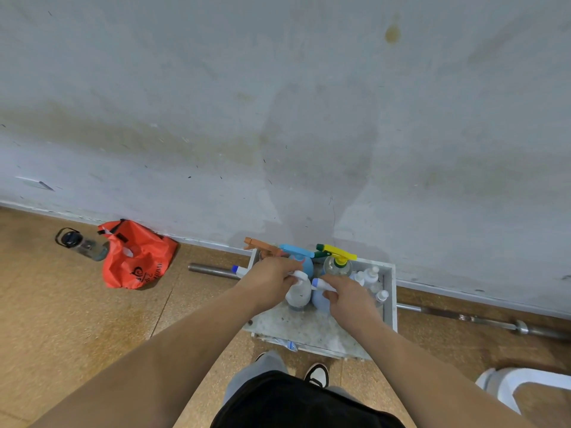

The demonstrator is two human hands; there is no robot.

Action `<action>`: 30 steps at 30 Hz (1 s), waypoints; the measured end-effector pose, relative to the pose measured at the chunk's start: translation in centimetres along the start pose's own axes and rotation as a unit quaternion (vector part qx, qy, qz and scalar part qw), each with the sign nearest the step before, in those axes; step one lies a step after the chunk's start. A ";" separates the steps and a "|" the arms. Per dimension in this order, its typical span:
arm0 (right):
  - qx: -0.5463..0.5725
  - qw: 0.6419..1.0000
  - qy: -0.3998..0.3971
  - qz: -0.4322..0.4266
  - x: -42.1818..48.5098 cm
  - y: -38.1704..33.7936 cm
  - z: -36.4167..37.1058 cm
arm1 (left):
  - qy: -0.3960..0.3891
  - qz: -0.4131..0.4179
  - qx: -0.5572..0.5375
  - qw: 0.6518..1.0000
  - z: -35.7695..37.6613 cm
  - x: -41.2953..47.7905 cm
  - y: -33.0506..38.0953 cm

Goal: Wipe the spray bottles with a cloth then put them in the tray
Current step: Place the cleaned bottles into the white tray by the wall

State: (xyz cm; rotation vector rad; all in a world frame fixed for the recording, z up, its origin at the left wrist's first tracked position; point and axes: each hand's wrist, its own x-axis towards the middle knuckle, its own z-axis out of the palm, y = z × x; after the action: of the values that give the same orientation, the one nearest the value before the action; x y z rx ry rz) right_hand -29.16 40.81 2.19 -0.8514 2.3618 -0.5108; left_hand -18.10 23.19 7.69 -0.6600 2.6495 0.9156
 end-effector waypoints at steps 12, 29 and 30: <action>-0.026 1.000 -0.007 0.001 0.2 0.1 -0.5 | 0.025 0.030 0.014 0.999 -0.1 0.2 -0.1; -0.054 0.990 0.123 -0.040 -1.4 1.0 -0.7 | -0.021 -0.186 -0.136 0.973 6.8 -2.3 -1.3; -0.057 0.983 0.167 -0.041 -1.7 1.4 -0.6 | -0.014 -0.195 -0.169 0.966 7.6 -2.2 -1.2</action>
State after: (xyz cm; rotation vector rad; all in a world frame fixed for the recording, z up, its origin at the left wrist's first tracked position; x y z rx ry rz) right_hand -29.04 43.04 2.59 -0.9815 2.6918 -0.5965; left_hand -14.85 27.91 2.03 -1.1842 2.2300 1.2461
